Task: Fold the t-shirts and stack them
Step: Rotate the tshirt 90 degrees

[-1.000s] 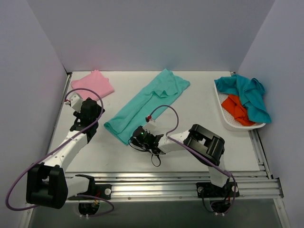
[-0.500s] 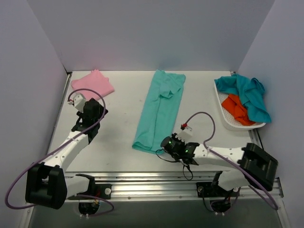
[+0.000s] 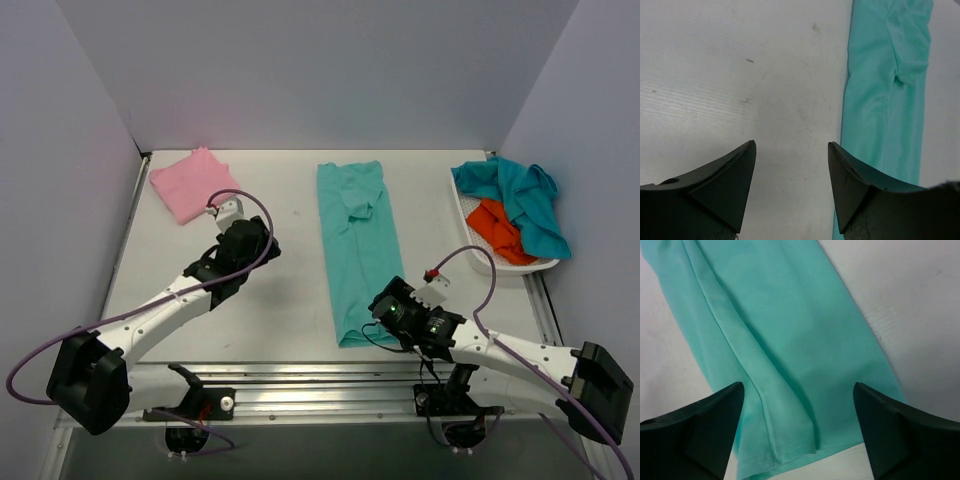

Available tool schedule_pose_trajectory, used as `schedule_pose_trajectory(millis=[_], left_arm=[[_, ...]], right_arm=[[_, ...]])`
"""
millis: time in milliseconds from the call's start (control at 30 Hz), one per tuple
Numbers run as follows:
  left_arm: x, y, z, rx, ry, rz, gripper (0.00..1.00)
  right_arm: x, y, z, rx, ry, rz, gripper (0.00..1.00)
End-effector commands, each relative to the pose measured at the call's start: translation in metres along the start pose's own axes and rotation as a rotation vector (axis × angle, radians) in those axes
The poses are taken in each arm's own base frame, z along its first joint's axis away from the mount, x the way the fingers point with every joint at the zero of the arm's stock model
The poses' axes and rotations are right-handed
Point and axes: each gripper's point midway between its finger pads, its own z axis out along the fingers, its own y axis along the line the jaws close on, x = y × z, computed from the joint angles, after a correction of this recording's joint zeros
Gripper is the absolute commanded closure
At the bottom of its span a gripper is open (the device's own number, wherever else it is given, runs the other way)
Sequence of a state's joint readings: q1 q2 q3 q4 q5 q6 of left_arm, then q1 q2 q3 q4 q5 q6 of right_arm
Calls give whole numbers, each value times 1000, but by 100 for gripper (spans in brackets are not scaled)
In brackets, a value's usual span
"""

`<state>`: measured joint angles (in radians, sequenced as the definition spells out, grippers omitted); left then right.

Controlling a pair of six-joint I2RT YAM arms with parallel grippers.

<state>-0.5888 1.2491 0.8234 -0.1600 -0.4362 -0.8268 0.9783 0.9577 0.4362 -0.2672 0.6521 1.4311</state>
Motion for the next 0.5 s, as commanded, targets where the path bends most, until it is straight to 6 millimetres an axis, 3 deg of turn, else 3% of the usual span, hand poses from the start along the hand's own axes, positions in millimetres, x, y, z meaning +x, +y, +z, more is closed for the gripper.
schedule_pose_trajectory(millis=[0, 200, 333, 467], left_arm=[[12, -16, -17, 42, 64, 33, 32], [63, -18, -47, 111, 219, 95, 32], [109, -17, -61, 121, 328, 179, 32], [169, -18, -72, 140, 463, 249, 33]], right_arm=[[4, -6, 5, 38, 1, -95, 11], [-5, -10, -5, 43, -9, -125, 6], [-21, -8, -17, 24, -31, -140, 6], [-31, -7, -25, 19, -43, -144, 4]])
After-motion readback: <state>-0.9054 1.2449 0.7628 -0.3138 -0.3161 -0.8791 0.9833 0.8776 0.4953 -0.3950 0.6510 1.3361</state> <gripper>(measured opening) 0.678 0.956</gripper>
